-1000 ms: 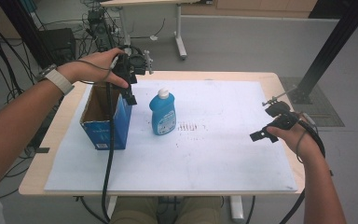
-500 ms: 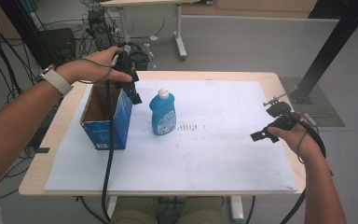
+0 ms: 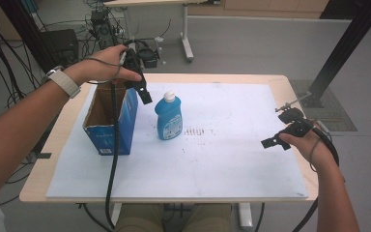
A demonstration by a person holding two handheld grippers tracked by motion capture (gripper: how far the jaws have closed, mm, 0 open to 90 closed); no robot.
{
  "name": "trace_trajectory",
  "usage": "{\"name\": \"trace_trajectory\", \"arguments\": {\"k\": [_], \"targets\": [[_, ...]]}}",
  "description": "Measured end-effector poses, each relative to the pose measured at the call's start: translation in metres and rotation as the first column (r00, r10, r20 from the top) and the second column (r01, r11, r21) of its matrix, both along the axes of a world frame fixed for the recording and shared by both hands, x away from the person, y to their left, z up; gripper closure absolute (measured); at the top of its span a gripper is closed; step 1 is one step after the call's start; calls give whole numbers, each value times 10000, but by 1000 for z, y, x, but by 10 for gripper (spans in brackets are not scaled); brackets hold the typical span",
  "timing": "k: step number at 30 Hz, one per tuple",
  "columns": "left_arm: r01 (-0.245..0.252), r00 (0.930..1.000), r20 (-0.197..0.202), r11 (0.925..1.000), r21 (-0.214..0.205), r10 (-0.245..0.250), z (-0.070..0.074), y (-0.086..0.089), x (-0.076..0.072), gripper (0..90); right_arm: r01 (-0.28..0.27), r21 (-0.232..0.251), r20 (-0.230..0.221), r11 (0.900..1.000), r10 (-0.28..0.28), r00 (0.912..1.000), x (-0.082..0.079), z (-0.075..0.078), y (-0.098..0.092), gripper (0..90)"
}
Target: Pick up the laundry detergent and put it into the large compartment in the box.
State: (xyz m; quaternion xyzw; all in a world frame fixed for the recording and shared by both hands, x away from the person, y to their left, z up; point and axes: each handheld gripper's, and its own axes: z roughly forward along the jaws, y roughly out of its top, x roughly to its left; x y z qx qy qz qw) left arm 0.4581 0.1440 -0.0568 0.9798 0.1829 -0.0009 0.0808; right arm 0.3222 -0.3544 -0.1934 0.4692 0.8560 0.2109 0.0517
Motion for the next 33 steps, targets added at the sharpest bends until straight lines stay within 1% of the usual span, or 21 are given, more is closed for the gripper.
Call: {"name": "trace_trajectory", "arguments": {"k": [1, 2, 3, 5, 6, 9, 10, 11, 12, 14, 15, 16, 18, 19, 20, 21, 22, 24, 25, 28, 33], "targets": [[-113, 9999, 27, 9999, -59, 114, 0, 0, 0, 159, 256, 64, -177, 9997, -255, 9995, -1, 1, 1, 111], [-192, 9998, -15, 9998, -68, 192, -1, 0, 1, 161, 358, 62, -210, 9993, -357, 9991, -1, 1, 2, 111], [-248, 9997, 11, 9997, -51, 248, -1, -1, 0, 166, 369, 69, -211, 9993, -367, 9991, -1, 1, 2, 111], [-361, 9991, 207, 9993, 114, 359, -2, -5, -4, 200, 365, 66, -215, 9993, -363, 9991, -1, 1, 2, 111], [-434, 9989, 207, 9990, 124, 432, -2, -5, -3, 206, 374, 82, -216, 9993, -372, 9991, -1, 1, 1, 111], [-696, 9975, 110, 9976, -42, 696, -2, -5, -2, 253, 408, 143, -220, 9991, -404, 9989, -2, 0, 1, 111], [-949, 9954, 115, 9954, -115, 950, -2, -4, -3, 275, 395, 150, -216, 9991, -392, 9990, -2, 0, 0, 111], [-949, 9954, 115, 9954, -115, 950, -2, -4, -3, 296, 395, 150, -216, 9991, -392, 9990, -2, 0, 0, 111], [-988, 9951, 76, 9950, -139, 989, -1, -4, -2, 296, 390, 156, -207, 9991, -387, 9990, -2, 0, 0, 111], [-1313, 9910, -303, 9909, -306, 1304, -1, -3, 4, 305, 419, 184, -215, 9990, -415, 9989, -3, -1, -1, 111], [-1320, 9906, -395, 9906, -353, 1306, -1, -3, 5, 306, 434, 182, -210, 9989, -430, 9989, -3, -1, -2, 111], [-1289, 9901, -584, 9914, -232, 1274, -2, -5, 9, 303, 448, 172, -213, 9988, -444, 9988, -4, -1, -2, 111], [-1204, 9913, -562, 9925, -209, 1191, -2, -7, 10, 292, 447, 179, -203, 9988, -443, 9988, -4, -2, -4, 111], [-1061, 9932, -472, 9943, 65, 1063, -3, -13, 10, 280, 465, 184, -213, 9987, -461, 9987, -5, -2, -4, 111], [-1061, 9932, -472, 9943, 65, 1063, -3, -13, 10, 253, 465, 184, -213, 9987, -461, 9987, -5, -2, -4, 111], [-1087, 9929, -481, 9940, 110, 1091, -4, -14, 10, 253, 500, 189, -223, 9986, -496, 9985, -6, -2, -5, 111], [-1183, 9918, -480, 9929, 80, 1186, -4, -16, 11, 217, 506, 183, -234, 9986, -502, 9985, -6, -3, -6, 111], [-1366, 9882, -698, 9906, -8, 1362, -5, -16, 15, 175, 517, 184, -219, 9985, -513, 9984, -7, -3, -7, 111], [-1497, 9862, -726, 9887, -22, 1491, -5, -17, 16, 143, 525, 192, -233, 9984, -521, 9984, -7, -3, -7, 111], [-1726, 9831, -627, 9850, -59, 1719, -5, -19, 15, 98, 509, 187, -234, 9985, -505, 9985, -7, -3, -8, 111], [-2047, 9764, -717, 9788, -93, 2035, -6, -22, 17, 93, 523, 220, -212, 9984, -519, 9984, -9, -4, -10, 111]]}}
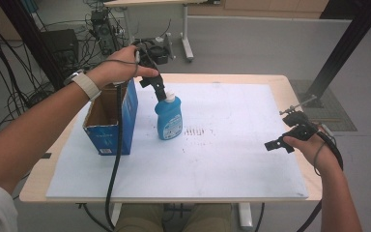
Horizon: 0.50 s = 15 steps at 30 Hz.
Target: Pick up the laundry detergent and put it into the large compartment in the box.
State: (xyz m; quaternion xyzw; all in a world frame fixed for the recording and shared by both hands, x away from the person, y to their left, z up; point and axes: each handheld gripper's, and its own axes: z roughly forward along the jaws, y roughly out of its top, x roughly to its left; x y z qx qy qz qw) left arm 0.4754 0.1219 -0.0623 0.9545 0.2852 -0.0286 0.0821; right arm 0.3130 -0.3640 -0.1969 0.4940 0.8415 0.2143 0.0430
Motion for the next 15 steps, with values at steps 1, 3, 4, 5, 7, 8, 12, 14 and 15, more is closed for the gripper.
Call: {"name": "trace_trajectory", "arguments": {"k": [1, 3, 4, 5, 7, 8, 12, 14, 15], "targets": [[-24, 10000, -36, 10000, -6, 24, 0, 0, 1, 93, 36, 1, 3, 10000, -36, 10000, -1, 0, 0, 111], [-171, 9998, -31, 9999, 12, 171, 0, -1, 1, 92, 68, 7, -8, 10000, -68, 10000, -1, 0, -1, 111], [-241, 9997, -24, 9997, 14, 241, -1, -1, 2, 89, 40, -4, 16, 10000, -40, 10000, -1, -1, -2, 111], [-284, 9996, -29, 9996, 19, 284, -1, -1, 2, 87, 60, 0, -5, 10000, -60, 10000, -1, -1, -2, 111], [-363, 9993, -4, 9993, 60, 363, -2, -3, 2, 87, 71, 6, -12, 10000, -71, 10000, -1, -1, -2, 111], [-361, 9993, 15, 9993, 81, 361, -2, -3, 2, 87, 69, 12, -9, 10000, -69, 10000, -1, -1, -2, 111], [-469, 9989, 49, 9987, 212, 468, -3, -8, 2, 89, 65, 43, -21, 10000, -64, 10000, 0, -2, -2, 111], [-463, 9989, 35, 9985, 299, 462, -4, -11, 2, 97, 32, 56, 5, 10000, -32, 10000, 0, -3, -2, 111], [-453, 9990, 59, 9983, 365, 451, -5, -13, 2, 100, 18, 61, 13, 10000, -18, 10000, 1, -3, -2, 111]]}}
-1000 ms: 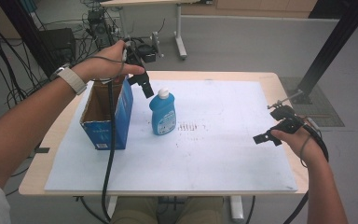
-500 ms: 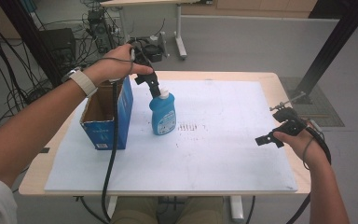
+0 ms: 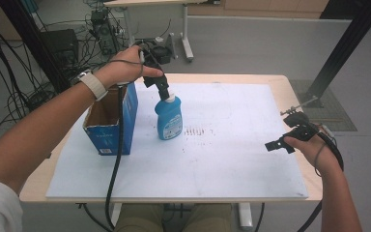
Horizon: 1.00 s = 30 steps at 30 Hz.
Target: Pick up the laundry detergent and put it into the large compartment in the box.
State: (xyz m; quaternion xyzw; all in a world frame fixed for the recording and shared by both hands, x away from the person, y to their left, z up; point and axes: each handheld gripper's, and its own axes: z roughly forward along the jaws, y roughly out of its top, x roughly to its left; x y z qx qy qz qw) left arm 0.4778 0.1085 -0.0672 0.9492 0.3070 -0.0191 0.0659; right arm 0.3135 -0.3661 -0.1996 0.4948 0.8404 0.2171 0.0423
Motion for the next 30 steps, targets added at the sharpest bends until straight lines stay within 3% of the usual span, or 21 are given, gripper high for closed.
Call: {"name": "trace_trajectory", "arguments": {"k": [3, 13, 30], "targets": [[89, 10000, 20, 9998, 202, -89, -3, -7, 1, 118, -3, 32, -10, 10000, 3, 10000, 1, -1, 0, 111], [-38, 10000, -3, 10000, 70, 38, -11, -15, 6, 92, -10, 24, -34, 10000, 10, 10000, 1, -3, -1, 110], [32, 9999, -105, 9994, 359, -28, -24, -29, 11, 72, 122, 78, -44, 9999, -122, 9999, -3, -6, -6, 110]]}}
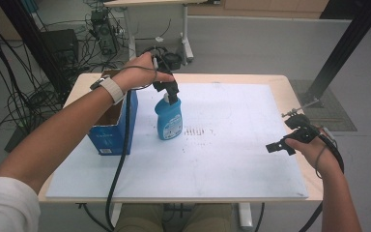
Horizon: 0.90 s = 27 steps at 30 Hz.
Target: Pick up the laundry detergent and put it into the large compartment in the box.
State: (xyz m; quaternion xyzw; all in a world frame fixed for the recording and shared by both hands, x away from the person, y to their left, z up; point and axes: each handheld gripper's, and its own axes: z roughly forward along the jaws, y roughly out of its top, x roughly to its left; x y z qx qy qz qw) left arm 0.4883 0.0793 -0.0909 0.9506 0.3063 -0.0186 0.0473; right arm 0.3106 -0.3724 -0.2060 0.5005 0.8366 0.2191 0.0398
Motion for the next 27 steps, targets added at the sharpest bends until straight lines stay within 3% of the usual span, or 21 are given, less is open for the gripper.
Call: {"name": "trace_trajectory", "arguments": {"k": [16, 20, 27], "targets": [[35, 10000, -10, 10000, -18, -35, -9, -2, 0, 68, 15, -16, -29, 10000, -15, 10000, 1, 1, 0, 110], [341, 9994, -20, 9994, -68, -342, -10, -1, 1, 52, -6, -20, -35, 10000, 6, 10000, 2, 1, 0, 110], [93, 9999, 58, 9998, -176, -92, -11, 0, -1, 63, 0, -17, -49, 10000, 0, 10000, 2, 1, 0, 110]]}}
